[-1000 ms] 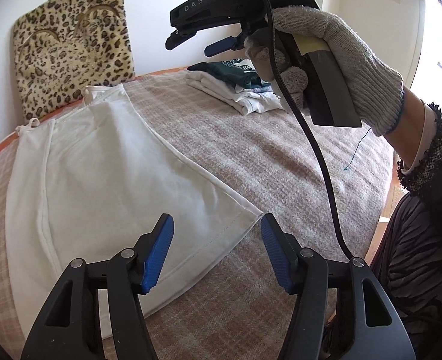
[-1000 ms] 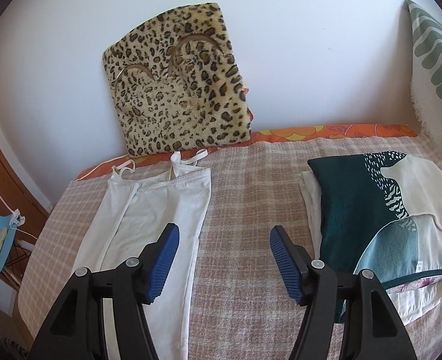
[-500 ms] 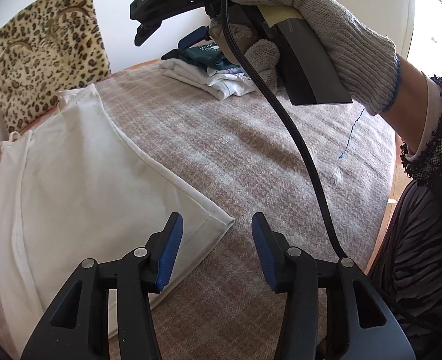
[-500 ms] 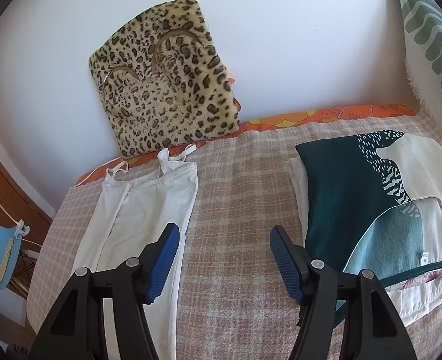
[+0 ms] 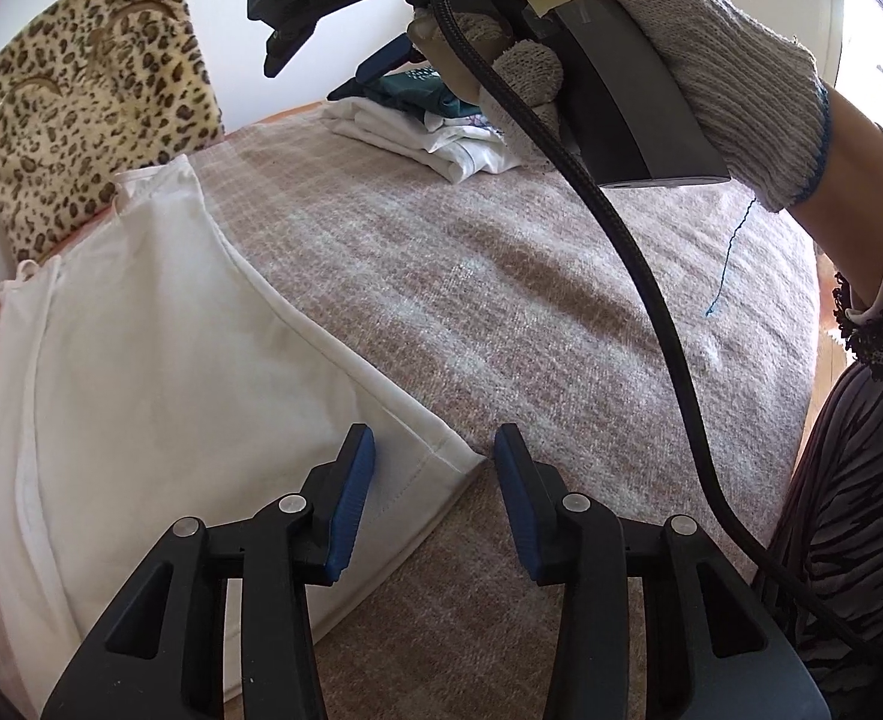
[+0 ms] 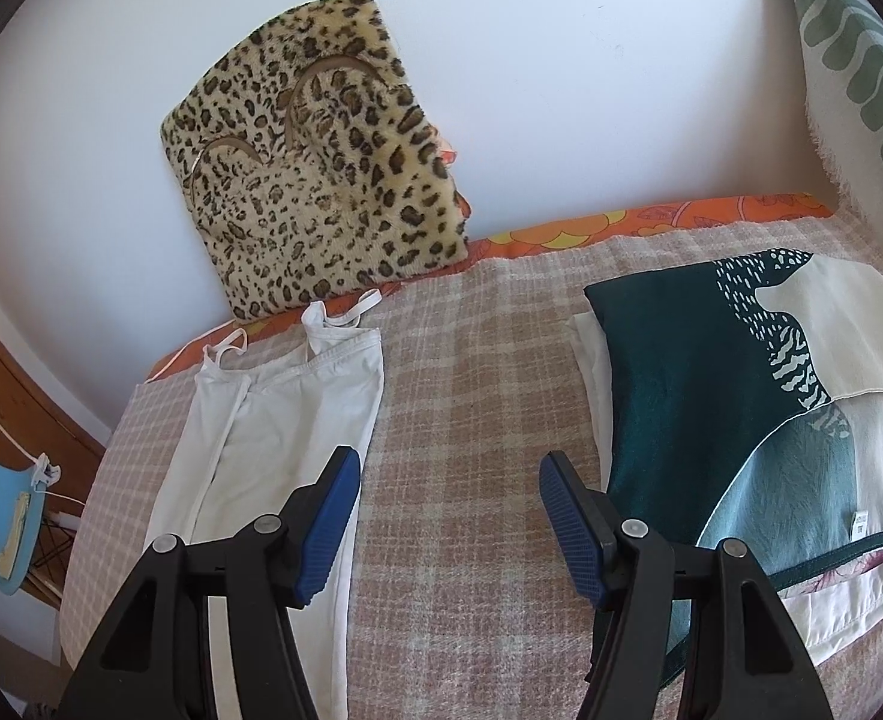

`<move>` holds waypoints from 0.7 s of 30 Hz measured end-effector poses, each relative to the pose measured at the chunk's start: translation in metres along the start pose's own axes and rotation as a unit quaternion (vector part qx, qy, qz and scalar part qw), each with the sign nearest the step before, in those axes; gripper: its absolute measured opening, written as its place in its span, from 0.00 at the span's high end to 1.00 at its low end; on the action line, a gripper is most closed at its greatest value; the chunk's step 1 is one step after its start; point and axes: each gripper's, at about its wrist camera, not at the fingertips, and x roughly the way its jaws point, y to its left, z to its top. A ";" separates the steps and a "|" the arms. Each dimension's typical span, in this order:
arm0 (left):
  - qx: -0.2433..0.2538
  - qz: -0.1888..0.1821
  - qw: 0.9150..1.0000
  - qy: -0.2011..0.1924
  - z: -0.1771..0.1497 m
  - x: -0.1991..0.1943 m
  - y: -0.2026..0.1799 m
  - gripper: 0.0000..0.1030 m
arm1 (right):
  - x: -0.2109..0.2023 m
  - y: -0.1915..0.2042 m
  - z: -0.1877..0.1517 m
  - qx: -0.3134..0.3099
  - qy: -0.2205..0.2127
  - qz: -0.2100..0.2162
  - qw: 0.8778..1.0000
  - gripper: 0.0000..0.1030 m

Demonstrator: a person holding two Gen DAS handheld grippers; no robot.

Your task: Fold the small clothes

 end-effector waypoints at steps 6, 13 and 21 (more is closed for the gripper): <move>-0.015 -0.015 1.000 -0.008 0.002 0.001 0.012 0.92 | 0.008 0.003 0.003 -0.003 0.010 0.000 1.000 0.36; -0.053 -0.032 0.997 -0.035 0.004 -0.015 0.023 0.94 | 0.032 0.005 0.008 0.002 0.042 0.014 0.999 0.40; -0.086 -0.037 0.994 -0.063 0.006 -0.037 0.044 0.94 | 0.087 0.016 0.035 -0.023 0.075 0.044 0.996 0.44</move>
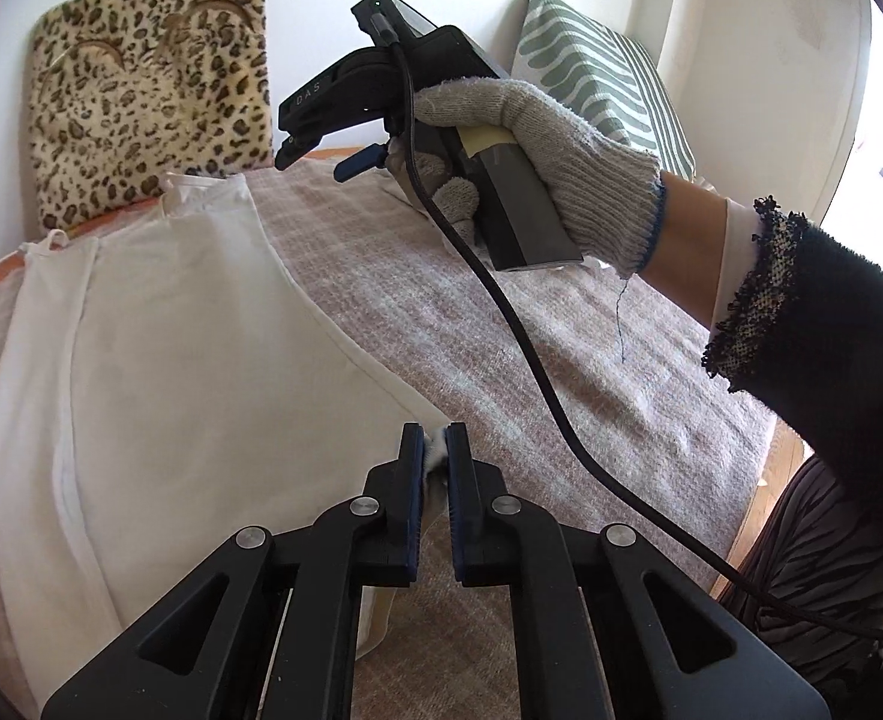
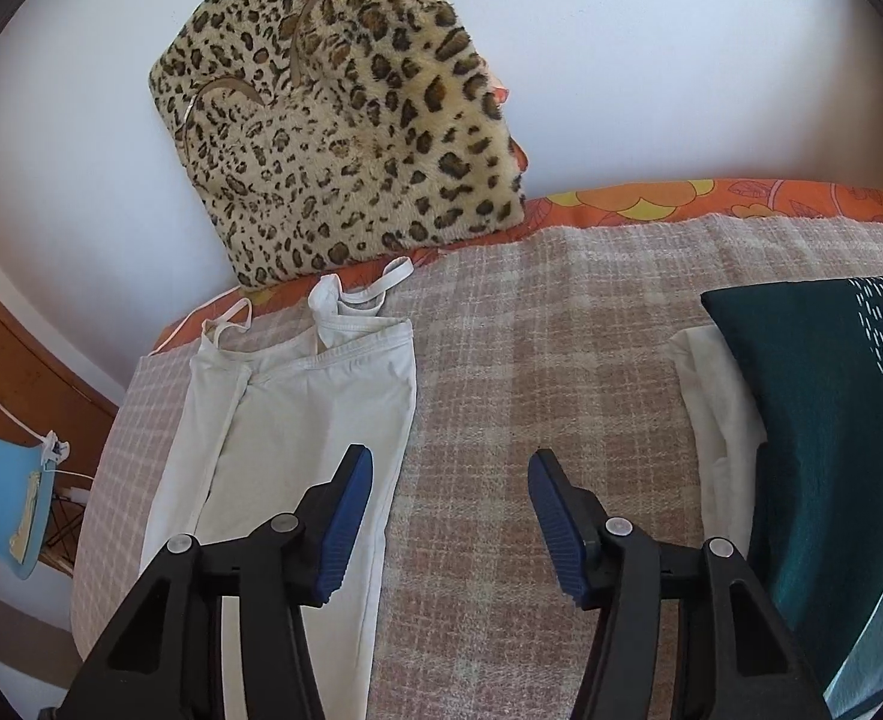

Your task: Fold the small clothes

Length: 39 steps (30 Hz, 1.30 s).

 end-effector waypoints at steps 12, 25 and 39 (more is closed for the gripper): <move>-0.033 -0.015 0.999 -0.004 0.001 -0.007 0.016 0.94 | 0.085 0.017 0.032 0.023 0.036 0.023 0.999 0.63; -0.044 -0.012 0.999 -0.009 -0.009 -0.021 0.029 0.95 | 0.067 0.059 0.052 -0.027 0.025 -0.013 0.999 0.98; -0.088 0.006 0.996 -0.017 -0.032 -0.051 0.067 0.95 | 0.072 0.149 0.080 -0.109 0.045 -0.066 0.991 0.99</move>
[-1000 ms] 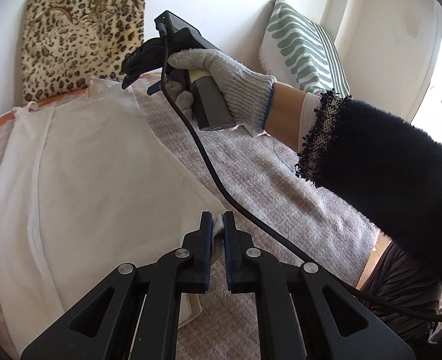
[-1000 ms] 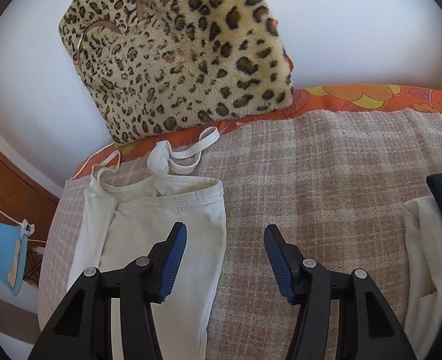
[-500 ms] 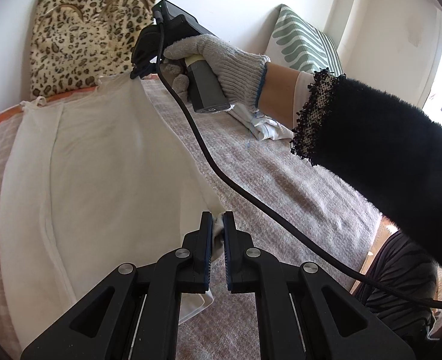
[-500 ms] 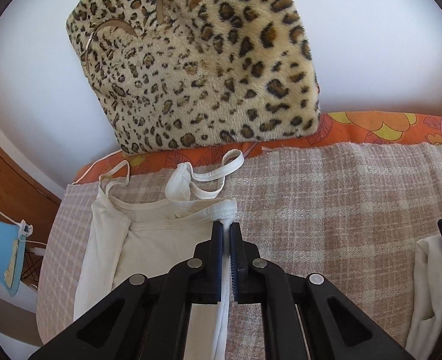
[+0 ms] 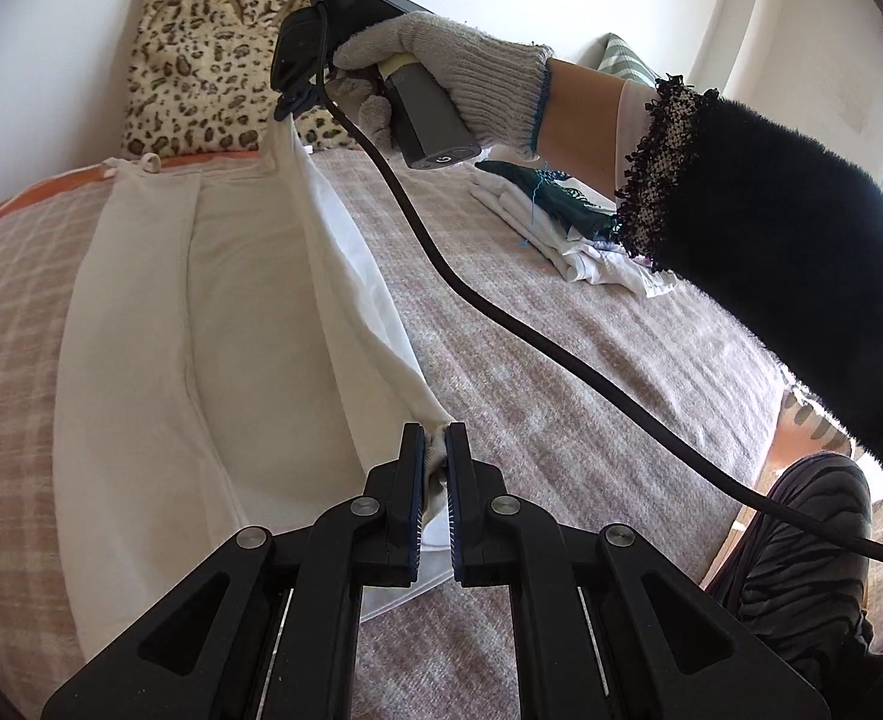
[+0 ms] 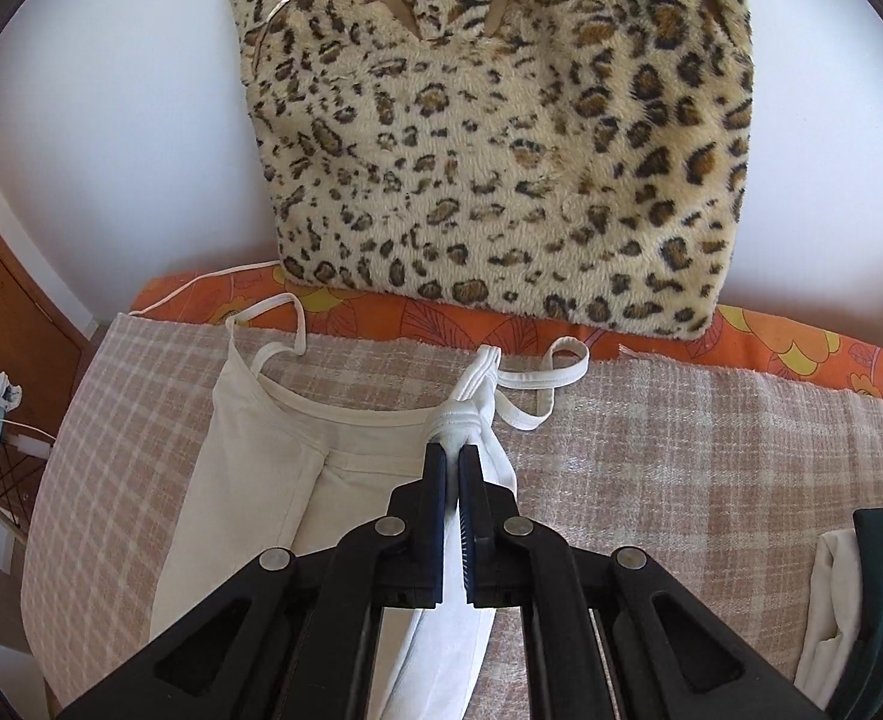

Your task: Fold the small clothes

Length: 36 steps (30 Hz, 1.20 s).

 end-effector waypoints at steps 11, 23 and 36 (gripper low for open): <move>-0.001 0.017 1.000 -0.002 -0.012 -0.010 0.010 0.95 | 0.040 0.064 -0.002 -0.047 0.025 -0.009 0.999 0.99; -0.031 0.028 0.999 0.014 -0.022 -0.011 0.029 0.95 | 0.079 0.088 -0.012 -0.062 0.049 -0.025 0.997 0.99; -0.018 0.054 0.998 0.005 -0.042 -0.054 0.033 0.83 | 0.039 0.083 0.000 -0.039 0.020 0.047 0.998 0.66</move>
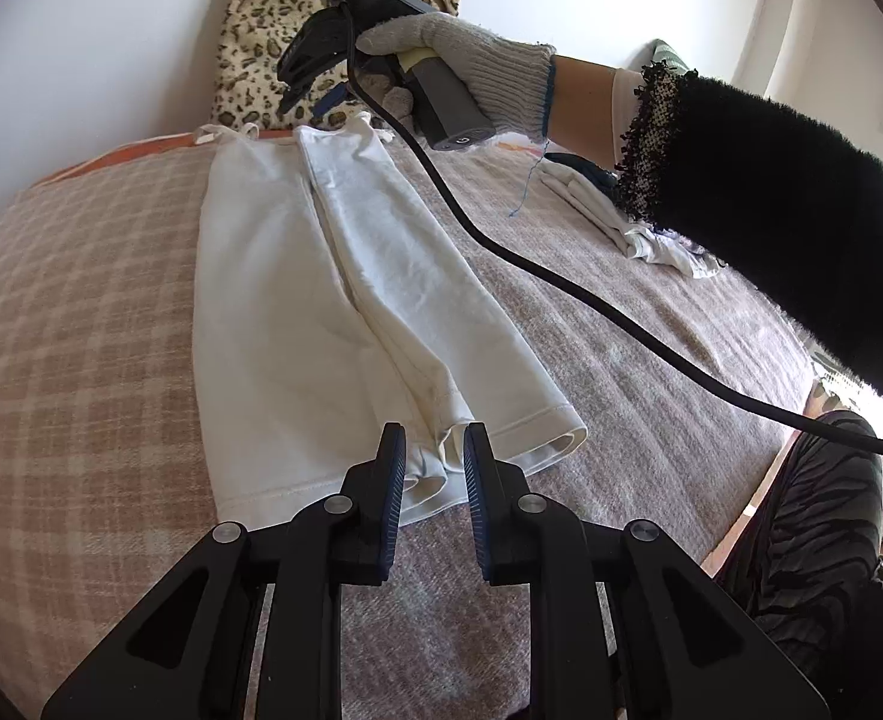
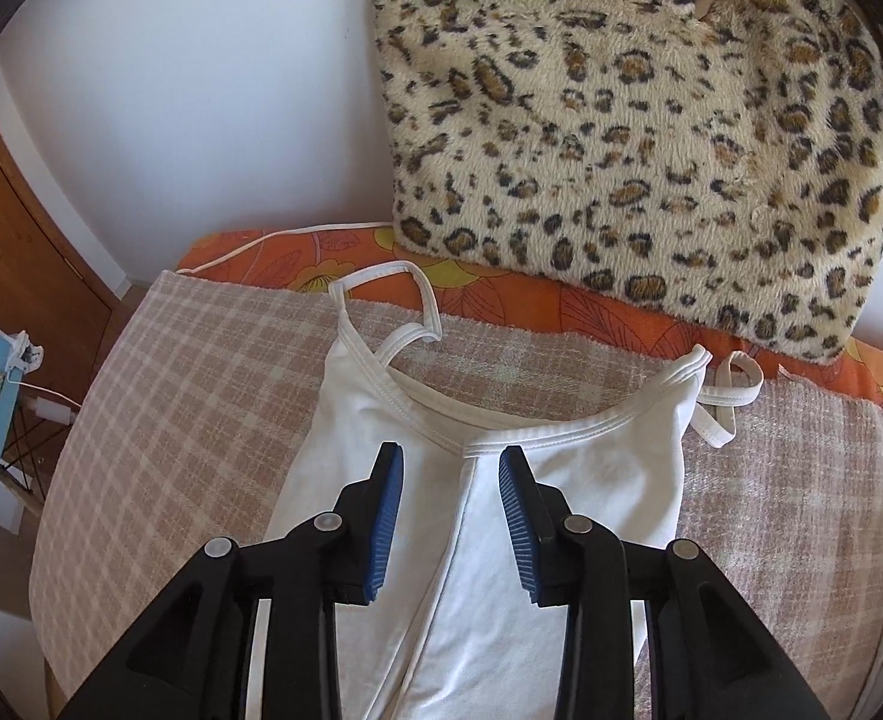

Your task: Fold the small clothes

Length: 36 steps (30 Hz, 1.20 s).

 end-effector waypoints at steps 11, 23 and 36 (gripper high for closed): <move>0.058 0.027 0.998 0.003 -0.012 0.004 -0.005 0.73 | 0.006 0.012 -0.012 -0.006 0.039 0.050 0.998 0.65; 0.080 0.043 0.996 0.019 -0.013 0.019 -0.004 0.71 | -0.012 0.028 -0.074 -0.053 0.073 0.087 0.992 0.64; 0.065 0.013 0.998 0.007 0.001 0.025 -0.004 0.71 | 0.020 0.006 -0.019 0.003 0.063 0.063 0.996 0.63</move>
